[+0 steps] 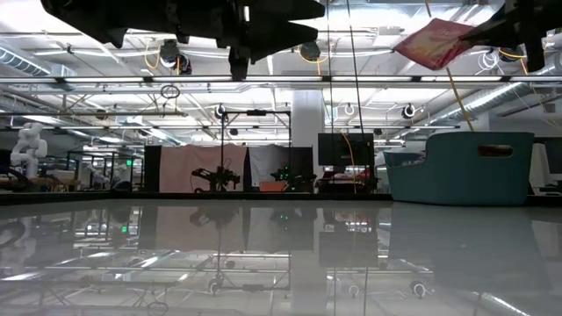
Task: Sort popcorn bags into baskets
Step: Put the red popcorn bag into the blue bin, then return to Home Position
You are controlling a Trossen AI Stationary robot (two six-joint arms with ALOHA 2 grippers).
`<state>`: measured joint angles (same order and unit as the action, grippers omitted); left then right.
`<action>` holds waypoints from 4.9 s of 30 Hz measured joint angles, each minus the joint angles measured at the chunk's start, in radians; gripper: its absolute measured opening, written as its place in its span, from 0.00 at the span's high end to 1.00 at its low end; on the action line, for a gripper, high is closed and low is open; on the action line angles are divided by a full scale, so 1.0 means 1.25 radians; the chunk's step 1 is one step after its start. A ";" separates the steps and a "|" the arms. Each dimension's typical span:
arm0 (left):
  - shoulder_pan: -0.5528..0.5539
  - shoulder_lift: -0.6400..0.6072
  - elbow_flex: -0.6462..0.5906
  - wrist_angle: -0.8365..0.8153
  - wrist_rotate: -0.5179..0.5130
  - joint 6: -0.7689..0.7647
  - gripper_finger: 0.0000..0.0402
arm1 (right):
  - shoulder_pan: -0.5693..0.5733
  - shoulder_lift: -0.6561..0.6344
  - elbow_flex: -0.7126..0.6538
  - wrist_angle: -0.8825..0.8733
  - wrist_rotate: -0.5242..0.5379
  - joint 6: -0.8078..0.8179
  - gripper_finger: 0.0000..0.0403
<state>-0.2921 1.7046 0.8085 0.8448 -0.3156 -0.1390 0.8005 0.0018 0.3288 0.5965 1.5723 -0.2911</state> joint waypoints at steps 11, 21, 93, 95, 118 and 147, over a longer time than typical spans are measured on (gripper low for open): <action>-0.005 0.000 0.000 0.023 0.002 -0.001 0.60 | -0.034 0.002 -0.152 0.037 -0.001 0.103 0.99; 0.022 0.000 0.000 0.045 0.002 0.025 0.60 | -0.103 0.043 -0.181 0.101 -0.050 0.160 1.00; 0.074 0.000 0.001 0.076 0.075 -0.028 0.60 | -0.819 0.182 0.232 -1.273 -0.697 0.935 1.00; 0.072 0.000 0.001 0.076 0.075 -0.038 0.60 | -0.819 0.182 0.232 -1.275 -0.697 0.936 1.00; 0.054 0.000 0.001 0.074 0.074 -0.037 0.60 | -0.819 0.184 0.263 -1.374 -0.652 0.994 0.70; 0.019 -0.255 -0.036 -0.294 -0.044 0.108 0.97 | -0.808 0.296 -0.008 -0.349 -1.136 0.222 0.96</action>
<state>-0.2683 1.3861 0.7638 0.4771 -0.3705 -0.0045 -0.2100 0.3714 0.3184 0.1601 0.1526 -0.0130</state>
